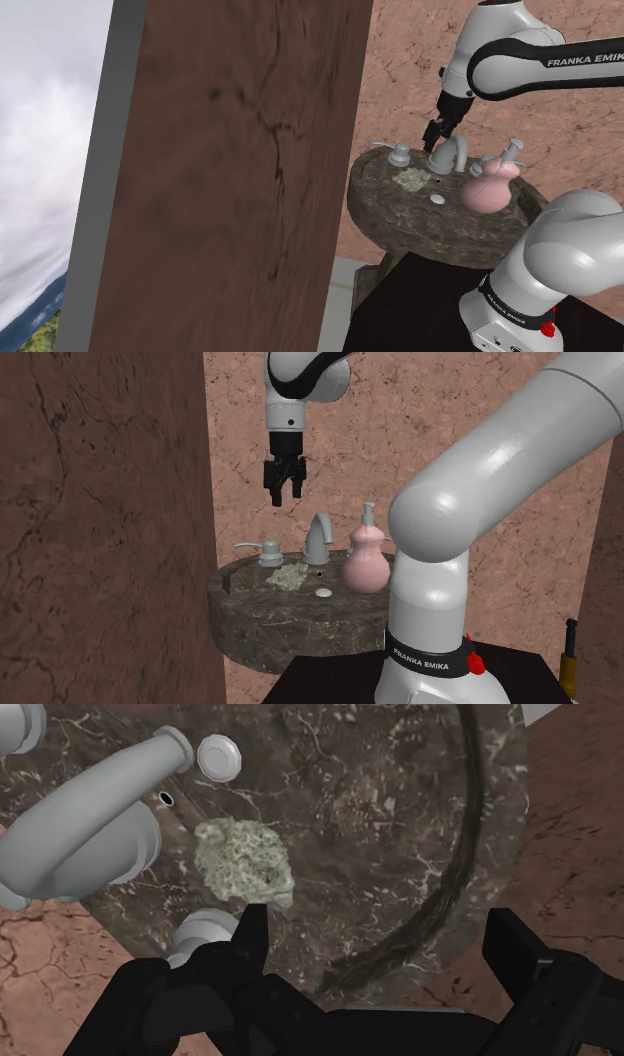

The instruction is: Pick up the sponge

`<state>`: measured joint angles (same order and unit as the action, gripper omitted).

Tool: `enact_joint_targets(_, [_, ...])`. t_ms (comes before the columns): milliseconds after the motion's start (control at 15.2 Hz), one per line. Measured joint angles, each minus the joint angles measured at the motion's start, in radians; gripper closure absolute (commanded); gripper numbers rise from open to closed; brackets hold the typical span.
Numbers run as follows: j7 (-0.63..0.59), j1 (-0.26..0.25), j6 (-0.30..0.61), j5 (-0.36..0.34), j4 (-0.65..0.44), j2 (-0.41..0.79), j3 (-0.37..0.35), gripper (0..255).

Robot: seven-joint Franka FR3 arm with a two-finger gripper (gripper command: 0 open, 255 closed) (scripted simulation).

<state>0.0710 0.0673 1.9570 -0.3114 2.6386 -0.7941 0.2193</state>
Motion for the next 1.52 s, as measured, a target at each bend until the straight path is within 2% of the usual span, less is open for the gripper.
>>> enact_joint_targets(330, [0.083, 0.032, 0.189, -0.069, 0.059, 0.099, 0.115, 0])
enact_joint_targets(594, [0.160, 0.045, 0.349, -0.108, 0.064, 0.226, 0.218, 0])
enact_joint_targets(924, [0.276, 0.021, 0.549, -0.097, 0.035, 0.421, 0.352, 0])
enact_joint_targets(1056, [0.342, -0.009, 0.624, -0.053, 0.007, 0.514, 0.410, 0])
enact_joint_targets(1188, [0.435, -0.047, 0.693, 0.023, -0.022, 0.607, 0.472, 0])
enact_joint_targets(1320, [0.574, -0.096, 0.774, 0.165, -0.051, 0.724, 0.535, 0])
enact_joint_targets(1518, [0.703, -0.119, 0.826, 0.321, -0.068, 0.808, 0.540, 0])
